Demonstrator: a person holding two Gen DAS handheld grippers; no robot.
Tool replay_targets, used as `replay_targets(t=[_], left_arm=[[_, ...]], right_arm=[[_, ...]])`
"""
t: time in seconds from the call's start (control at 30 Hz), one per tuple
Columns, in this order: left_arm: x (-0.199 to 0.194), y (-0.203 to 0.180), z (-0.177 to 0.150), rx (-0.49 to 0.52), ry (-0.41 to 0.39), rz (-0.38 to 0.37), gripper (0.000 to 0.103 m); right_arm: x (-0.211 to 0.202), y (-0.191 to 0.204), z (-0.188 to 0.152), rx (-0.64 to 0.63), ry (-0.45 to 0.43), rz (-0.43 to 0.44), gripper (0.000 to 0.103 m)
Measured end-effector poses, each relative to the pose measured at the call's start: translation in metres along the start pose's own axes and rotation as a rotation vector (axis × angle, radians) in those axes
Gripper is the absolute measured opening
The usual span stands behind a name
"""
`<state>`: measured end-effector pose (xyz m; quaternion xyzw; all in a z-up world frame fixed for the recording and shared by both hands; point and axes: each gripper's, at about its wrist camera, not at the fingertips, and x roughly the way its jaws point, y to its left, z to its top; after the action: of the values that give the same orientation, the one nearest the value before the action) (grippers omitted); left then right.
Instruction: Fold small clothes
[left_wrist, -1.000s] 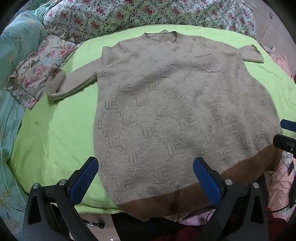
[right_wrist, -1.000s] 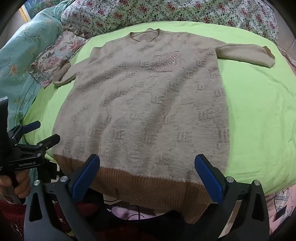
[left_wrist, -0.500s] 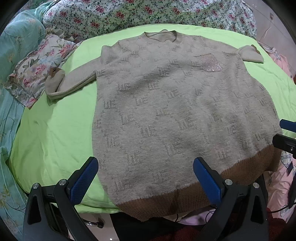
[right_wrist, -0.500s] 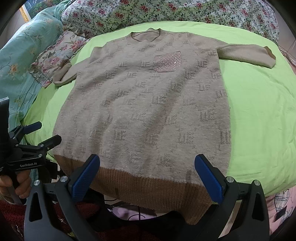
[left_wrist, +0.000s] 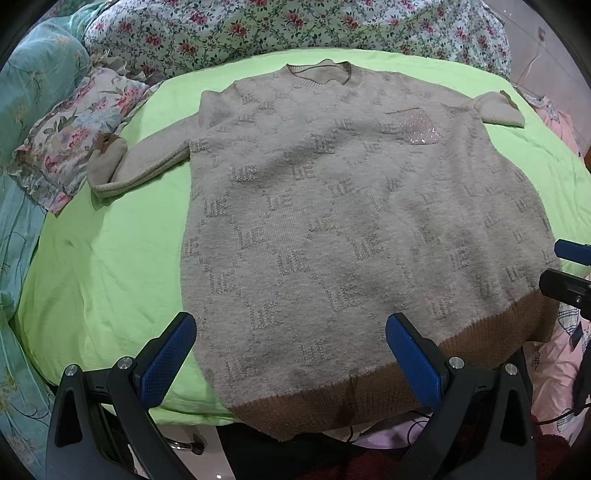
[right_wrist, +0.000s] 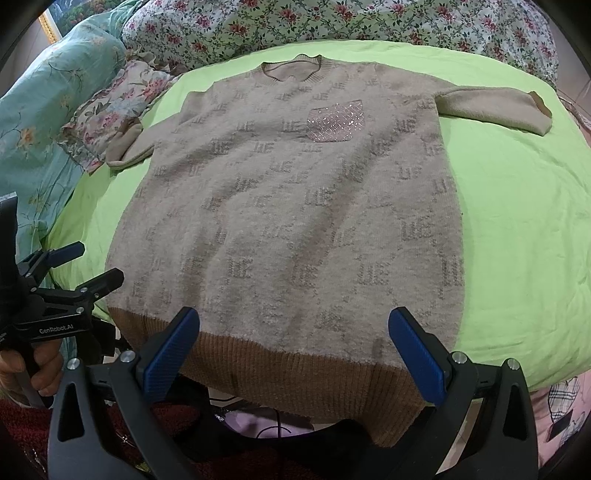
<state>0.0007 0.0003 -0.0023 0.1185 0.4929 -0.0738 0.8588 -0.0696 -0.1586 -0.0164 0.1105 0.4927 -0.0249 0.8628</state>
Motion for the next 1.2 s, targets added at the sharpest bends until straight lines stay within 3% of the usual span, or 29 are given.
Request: replay_targets(t=[0.73, 0.93, 1.2], left_arm=[[0.003, 0.000, 0.004, 0.005, -0.020, 0.009, 0.103], [0.008, -0.002, 0.007, 0.002, 0.016, -0.012, 0.103], [0.018, 0.001, 0.028, -0.013, -0.029, -0.002, 0.103]], right_arm=[[0.001, 0.001, 0.002, 0.003, 0.008, 0.004, 0.102], [0.005, -0.006, 0.006, 0.013, 0.005, 0.001, 0.102], [-0.002, -0.039, 0.026, 0.044, -0.091, -0.039, 0.102]])
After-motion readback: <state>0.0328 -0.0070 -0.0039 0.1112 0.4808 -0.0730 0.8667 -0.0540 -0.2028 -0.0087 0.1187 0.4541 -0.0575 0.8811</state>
